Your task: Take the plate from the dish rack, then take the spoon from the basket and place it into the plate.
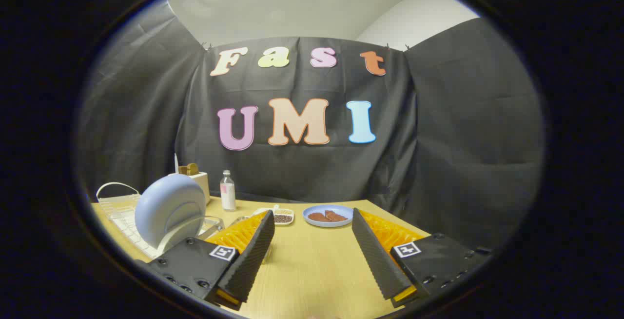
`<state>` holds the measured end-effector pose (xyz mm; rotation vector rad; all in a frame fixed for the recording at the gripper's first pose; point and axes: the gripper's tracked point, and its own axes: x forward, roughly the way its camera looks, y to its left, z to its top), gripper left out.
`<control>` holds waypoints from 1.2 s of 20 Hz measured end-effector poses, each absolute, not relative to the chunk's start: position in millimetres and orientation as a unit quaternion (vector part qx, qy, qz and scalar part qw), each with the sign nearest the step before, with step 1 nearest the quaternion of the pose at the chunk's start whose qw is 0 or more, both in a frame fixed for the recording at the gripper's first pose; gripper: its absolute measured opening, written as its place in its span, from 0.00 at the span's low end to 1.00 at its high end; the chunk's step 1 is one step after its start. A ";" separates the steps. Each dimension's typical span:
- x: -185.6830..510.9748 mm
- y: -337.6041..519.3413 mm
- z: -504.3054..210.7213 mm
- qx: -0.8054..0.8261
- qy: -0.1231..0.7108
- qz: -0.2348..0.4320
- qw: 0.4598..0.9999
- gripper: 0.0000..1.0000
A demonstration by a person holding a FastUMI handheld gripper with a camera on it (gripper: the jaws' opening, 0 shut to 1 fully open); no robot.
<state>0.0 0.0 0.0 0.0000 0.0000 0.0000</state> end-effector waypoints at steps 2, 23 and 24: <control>1.0 -1.8 -3.7 -0.001 0.004 -0.002 1.000 1.00; -7.5 -32.1 -17.2 0.006 0.018 -0.037 0.999 1.00; -7.0 -31.6 -17.1 0.007 0.019 -0.036 0.999 1.00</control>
